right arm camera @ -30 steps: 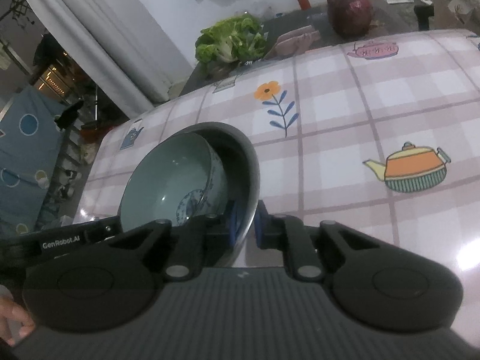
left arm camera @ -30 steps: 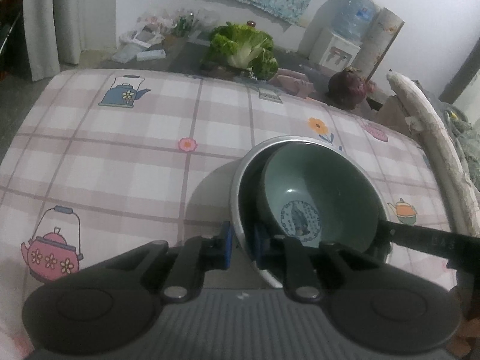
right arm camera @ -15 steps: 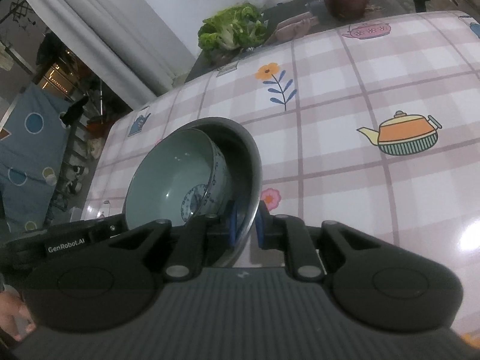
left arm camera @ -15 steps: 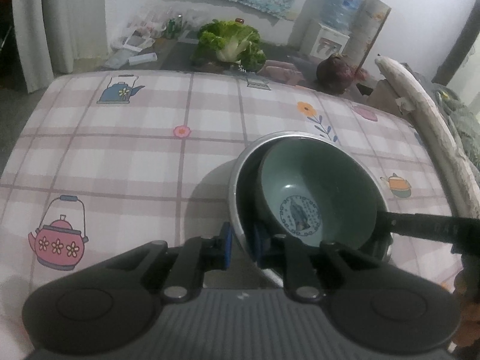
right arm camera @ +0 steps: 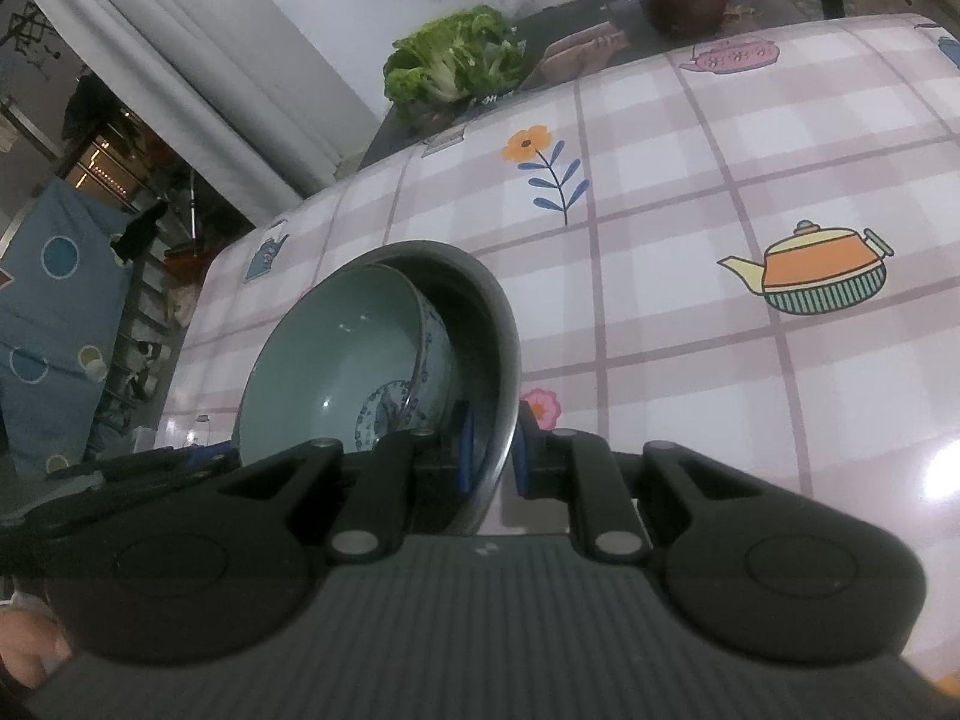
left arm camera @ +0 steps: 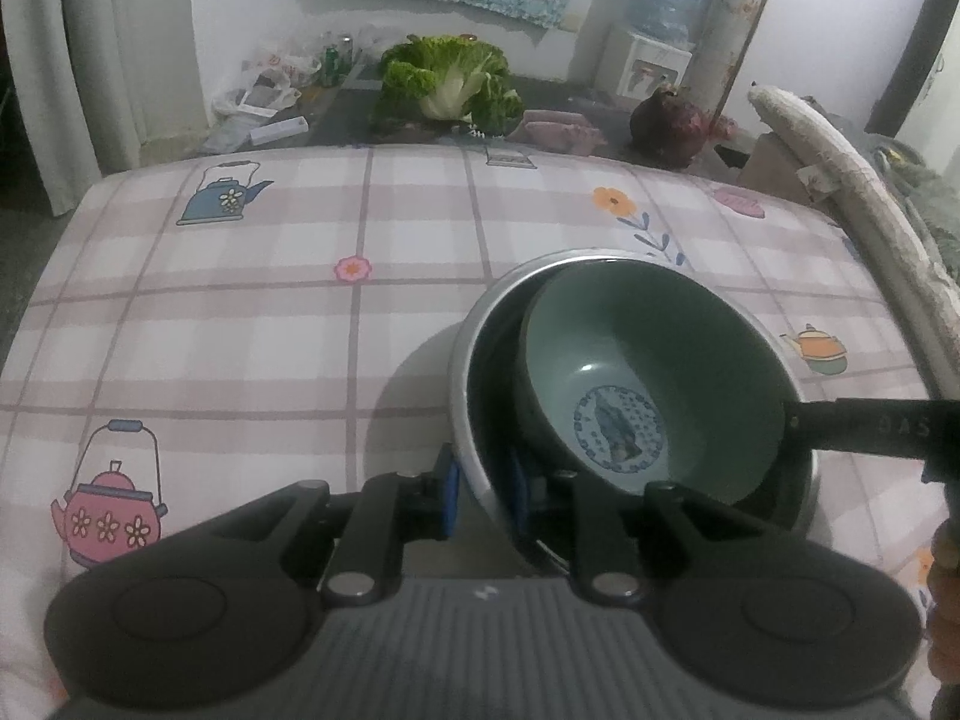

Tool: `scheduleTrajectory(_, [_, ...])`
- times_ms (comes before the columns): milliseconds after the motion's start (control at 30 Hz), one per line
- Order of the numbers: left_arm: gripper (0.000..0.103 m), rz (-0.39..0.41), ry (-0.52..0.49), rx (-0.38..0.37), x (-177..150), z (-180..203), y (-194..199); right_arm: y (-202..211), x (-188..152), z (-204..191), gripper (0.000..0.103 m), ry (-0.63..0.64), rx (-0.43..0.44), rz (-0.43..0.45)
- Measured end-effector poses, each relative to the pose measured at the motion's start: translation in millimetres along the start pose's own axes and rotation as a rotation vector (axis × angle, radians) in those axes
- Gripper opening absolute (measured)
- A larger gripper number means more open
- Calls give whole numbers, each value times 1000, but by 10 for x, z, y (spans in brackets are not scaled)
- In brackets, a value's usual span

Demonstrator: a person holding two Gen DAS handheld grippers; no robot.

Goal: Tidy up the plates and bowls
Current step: 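Lift and carry the steel bowl with green bowl toward the plate stack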

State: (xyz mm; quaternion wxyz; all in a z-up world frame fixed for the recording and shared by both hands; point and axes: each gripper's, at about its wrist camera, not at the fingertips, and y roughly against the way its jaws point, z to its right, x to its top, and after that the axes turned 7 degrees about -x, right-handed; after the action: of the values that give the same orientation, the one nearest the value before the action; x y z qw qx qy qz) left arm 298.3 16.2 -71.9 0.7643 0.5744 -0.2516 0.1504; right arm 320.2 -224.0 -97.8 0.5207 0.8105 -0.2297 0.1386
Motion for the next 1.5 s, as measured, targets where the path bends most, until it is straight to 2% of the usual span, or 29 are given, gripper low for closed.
scheduleTrajectory(667, [18, 14, -16, 54, -1, 79, 1, -53, -2, -65, 13, 49, -24, 5])
scheduleTrajectory(1500, [18, 61, -25, 66, 4, 101, 119, -10, -26, -101, 13, 87, -7, 68])
